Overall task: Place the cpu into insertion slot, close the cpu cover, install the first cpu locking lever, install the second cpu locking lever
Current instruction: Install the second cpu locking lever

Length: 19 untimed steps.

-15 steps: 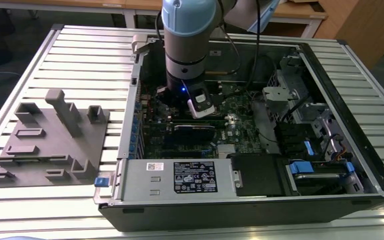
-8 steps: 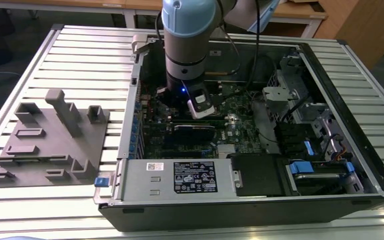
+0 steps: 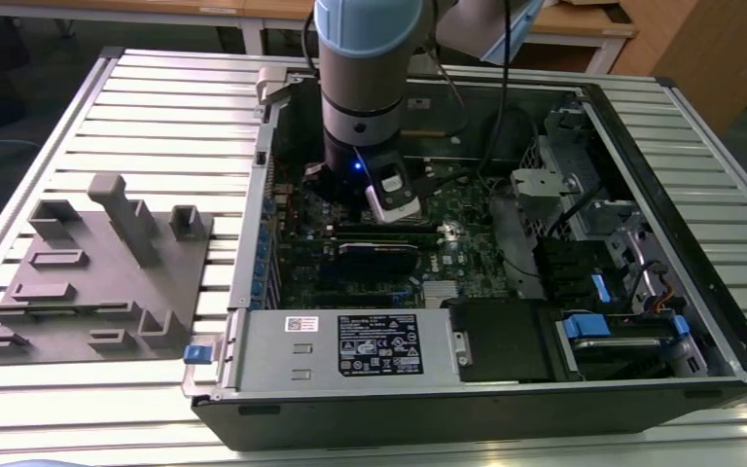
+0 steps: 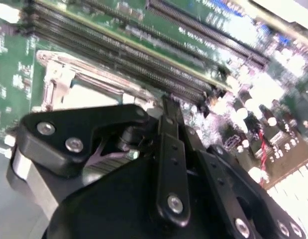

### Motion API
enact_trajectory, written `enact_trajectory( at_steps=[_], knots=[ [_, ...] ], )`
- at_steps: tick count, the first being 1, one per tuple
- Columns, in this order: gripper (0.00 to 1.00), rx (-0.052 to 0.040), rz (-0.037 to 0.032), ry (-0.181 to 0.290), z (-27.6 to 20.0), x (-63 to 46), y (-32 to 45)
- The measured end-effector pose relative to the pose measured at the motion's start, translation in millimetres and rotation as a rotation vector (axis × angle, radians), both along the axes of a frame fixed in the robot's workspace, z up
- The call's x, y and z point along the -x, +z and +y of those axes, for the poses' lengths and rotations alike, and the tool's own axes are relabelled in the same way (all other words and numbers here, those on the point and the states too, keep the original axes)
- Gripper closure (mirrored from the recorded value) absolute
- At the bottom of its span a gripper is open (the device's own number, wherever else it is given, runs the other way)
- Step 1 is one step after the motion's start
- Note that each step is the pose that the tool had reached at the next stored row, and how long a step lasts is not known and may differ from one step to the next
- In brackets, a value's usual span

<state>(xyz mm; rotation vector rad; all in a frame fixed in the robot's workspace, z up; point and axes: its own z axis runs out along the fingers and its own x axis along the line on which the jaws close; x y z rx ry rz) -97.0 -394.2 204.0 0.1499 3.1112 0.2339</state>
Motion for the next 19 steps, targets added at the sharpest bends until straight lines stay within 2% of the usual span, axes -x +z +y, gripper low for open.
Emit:
enact_trajectory(
  at_steps=[19],
  knots=[
    [0.89, -0.0002, 0.0001, 0.0, 0.2, -4.8, -4.8]
  ],
)
